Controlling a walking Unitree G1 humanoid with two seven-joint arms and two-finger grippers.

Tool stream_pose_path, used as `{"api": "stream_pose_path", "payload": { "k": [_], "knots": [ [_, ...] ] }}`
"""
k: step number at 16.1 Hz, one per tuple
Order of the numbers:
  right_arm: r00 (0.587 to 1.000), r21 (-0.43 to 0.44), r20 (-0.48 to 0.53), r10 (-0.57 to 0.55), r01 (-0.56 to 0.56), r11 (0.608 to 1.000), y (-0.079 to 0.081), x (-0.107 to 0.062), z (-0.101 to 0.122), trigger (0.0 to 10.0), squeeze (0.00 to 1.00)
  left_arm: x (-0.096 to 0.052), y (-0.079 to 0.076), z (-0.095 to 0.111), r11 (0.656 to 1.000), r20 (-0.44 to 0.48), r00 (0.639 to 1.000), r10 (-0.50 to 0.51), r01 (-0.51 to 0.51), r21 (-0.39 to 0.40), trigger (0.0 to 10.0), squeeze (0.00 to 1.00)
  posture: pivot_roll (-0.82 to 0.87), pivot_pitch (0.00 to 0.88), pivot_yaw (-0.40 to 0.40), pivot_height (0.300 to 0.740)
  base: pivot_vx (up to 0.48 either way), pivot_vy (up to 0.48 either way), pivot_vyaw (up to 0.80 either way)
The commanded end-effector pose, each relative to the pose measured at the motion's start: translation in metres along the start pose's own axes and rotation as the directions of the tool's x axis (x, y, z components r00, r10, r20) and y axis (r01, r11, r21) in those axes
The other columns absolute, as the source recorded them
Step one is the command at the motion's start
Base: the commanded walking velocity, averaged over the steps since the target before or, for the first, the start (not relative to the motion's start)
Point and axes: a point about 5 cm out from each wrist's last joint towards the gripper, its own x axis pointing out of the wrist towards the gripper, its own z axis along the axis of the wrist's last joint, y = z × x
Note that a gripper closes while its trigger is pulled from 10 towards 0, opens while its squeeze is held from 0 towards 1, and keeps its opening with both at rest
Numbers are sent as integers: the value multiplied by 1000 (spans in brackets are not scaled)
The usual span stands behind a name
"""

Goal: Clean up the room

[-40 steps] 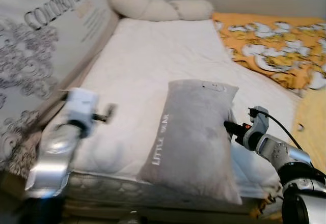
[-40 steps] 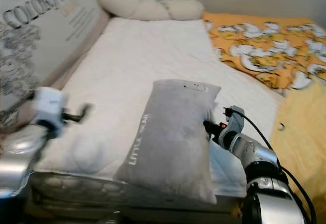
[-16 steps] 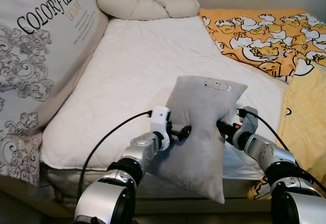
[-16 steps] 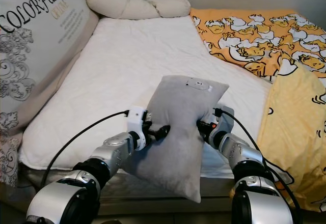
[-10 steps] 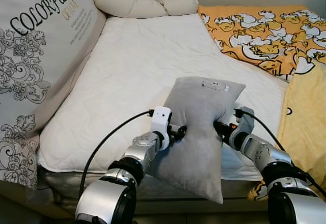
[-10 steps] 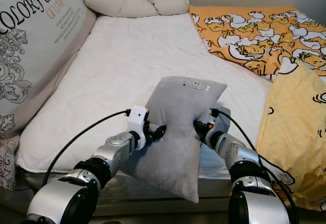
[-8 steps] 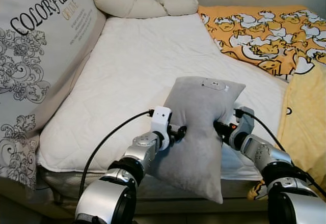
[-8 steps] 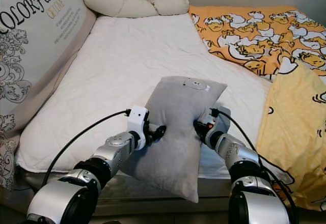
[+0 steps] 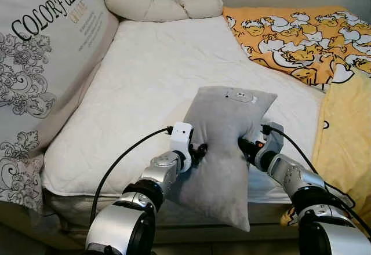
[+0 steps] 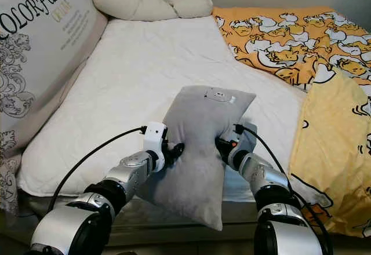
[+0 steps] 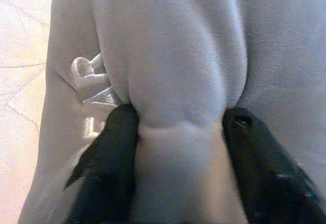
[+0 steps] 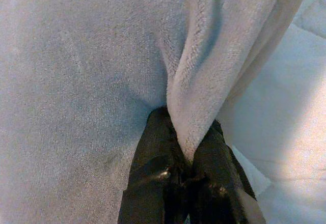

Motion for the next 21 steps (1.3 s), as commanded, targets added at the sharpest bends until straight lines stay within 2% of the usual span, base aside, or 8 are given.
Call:
{"api": "stream_pose_path", "payload": {
  "k": [1, 4, 10, 14, 17, 18, 20, 21],
  "knots": [
    [999, -10, 14, 32, -32, 999, 10, 4, 3, 0, 0, 2, -7, -5, 1000, -43, 999, -5, 5, 5, 0, 0, -68, 0, 45, 740, 0, 0, 0],
    [999, -14, 27, 45, -44, 999, 15, 5, 6, 0, 0, 0, 5, 10, 1000, 27, 999, 29, -29, -7, 0, 0, -63, 0, 52, 740, 0, 0, 0],
    [990, -14, 61, 126, -125, 992, 45, 18, 11, 0, 0, -19, 53, 63, 992, 256, 960, 116, -100, -75, 0, 0, -27, 0, 51, 740, 0, 0, 0],
    [976, -14, 67, 208, -208, 978, 71, 25, 10, 0, 0, -45, 68, 97, 999, 398, 917, 28, -43, 30, 0, 0, -9, 0, 53, 740, 0, 0, 0],
    [978, -17, 61, 200, -200, 980, 65, 22, 7, 0, 0, -59, 68, 104, 987, 427, 904, 3, -71, 143, 0, 0, -7, 0, 49, 740, 0, 0, 0],
    [986, -42, 32, 166, -164, 986, 49, 14, 1, 0, 0, -60, 91, 97, 974, 397, 905, 151, -205, 96, 10000, 0, -15, 0, 47, 740, 0, 0, 0],
    [994, -92, -45, 100, -104, 990, 23, 4, -15, 0, 0, -61, 108, 88, 955, 350, 902, 251, -289, 61, 10000, 0, -27, 0, 50, 740, 0, 0, 0],
    [994, -127, -110, 24, -38, 991, -1, -6, -31, 0, 0, -59, 109, 82, 961, 319, 917, 238, -271, 63, 10000, 1000, -42, 0, 56, 740, 0, 0, 0]
  ]
}}
